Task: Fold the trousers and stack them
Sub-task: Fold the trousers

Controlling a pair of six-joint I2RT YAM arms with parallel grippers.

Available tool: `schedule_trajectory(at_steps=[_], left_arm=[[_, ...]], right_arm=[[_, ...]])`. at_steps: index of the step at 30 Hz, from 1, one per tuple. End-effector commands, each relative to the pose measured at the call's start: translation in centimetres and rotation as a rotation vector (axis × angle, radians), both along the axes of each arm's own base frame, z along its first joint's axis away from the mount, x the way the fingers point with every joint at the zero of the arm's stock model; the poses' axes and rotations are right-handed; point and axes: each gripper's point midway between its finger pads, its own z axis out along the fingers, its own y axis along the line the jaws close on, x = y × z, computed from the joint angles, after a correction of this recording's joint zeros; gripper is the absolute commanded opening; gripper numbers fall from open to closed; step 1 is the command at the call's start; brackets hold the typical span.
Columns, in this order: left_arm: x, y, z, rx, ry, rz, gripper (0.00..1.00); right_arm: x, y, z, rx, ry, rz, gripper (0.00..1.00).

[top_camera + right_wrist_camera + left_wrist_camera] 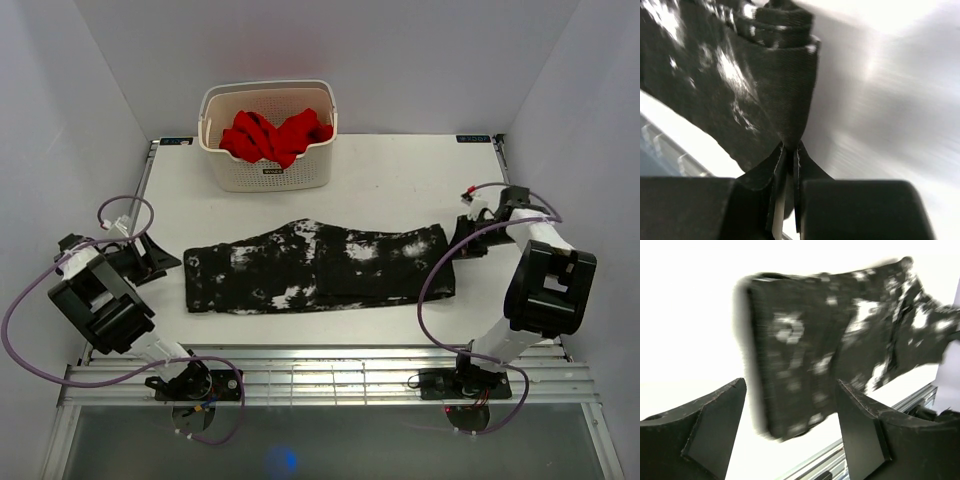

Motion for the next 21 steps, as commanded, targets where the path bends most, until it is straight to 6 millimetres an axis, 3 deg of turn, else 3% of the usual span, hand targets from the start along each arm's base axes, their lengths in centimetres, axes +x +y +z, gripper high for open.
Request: schedule_trajectory(at_steps=[1, 2, 5, 9, 10, 16, 21], left_arm=[[-0.5, -0.9, 0.2, 0.073, -0.056, -0.063, 0.81], [-0.6, -1.3, 0.0, 0.072, -0.054, -0.073, 0.81], [-0.5, -3.4, -0.8, 0.055, -0.031, -0.126, 0.81], [0.9, -6.1, -0.9, 0.034, -0.029, -0.19, 0.8], [1.0, -7.6, -1.3, 0.01, 0.003, -0.215, 0.79], [0.6, -12.1, -3.2, -0.141, 0.115, -0.27, 0.73], [0.3, -14.1, -3.6, -0.212, 0.145, -0.319, 0.73]], right_arm=[[2.1, -5.3, 6.0, -0.199, -0.159, -0.047, 0.08], [3.0, -6.5, 7.7, -0.248, -0.205, -0.067, 0.08], [3.5, -6.8, 11.7, -0.28, -0.29, -0.07, 0.08], [3.0, -4.3, 15.3, -0.148, -0.349, -0.076, 0.08], [3.0, -3.7, 15.8, -0.106, -0.346, -0.098, 0.08], [3.6, 2.1, 18.0, 0.084, -0.369, -0.133, 0.08], [4.3, 5.9, 18.6, 0.135, -0.374, -0.144, 0.08]])
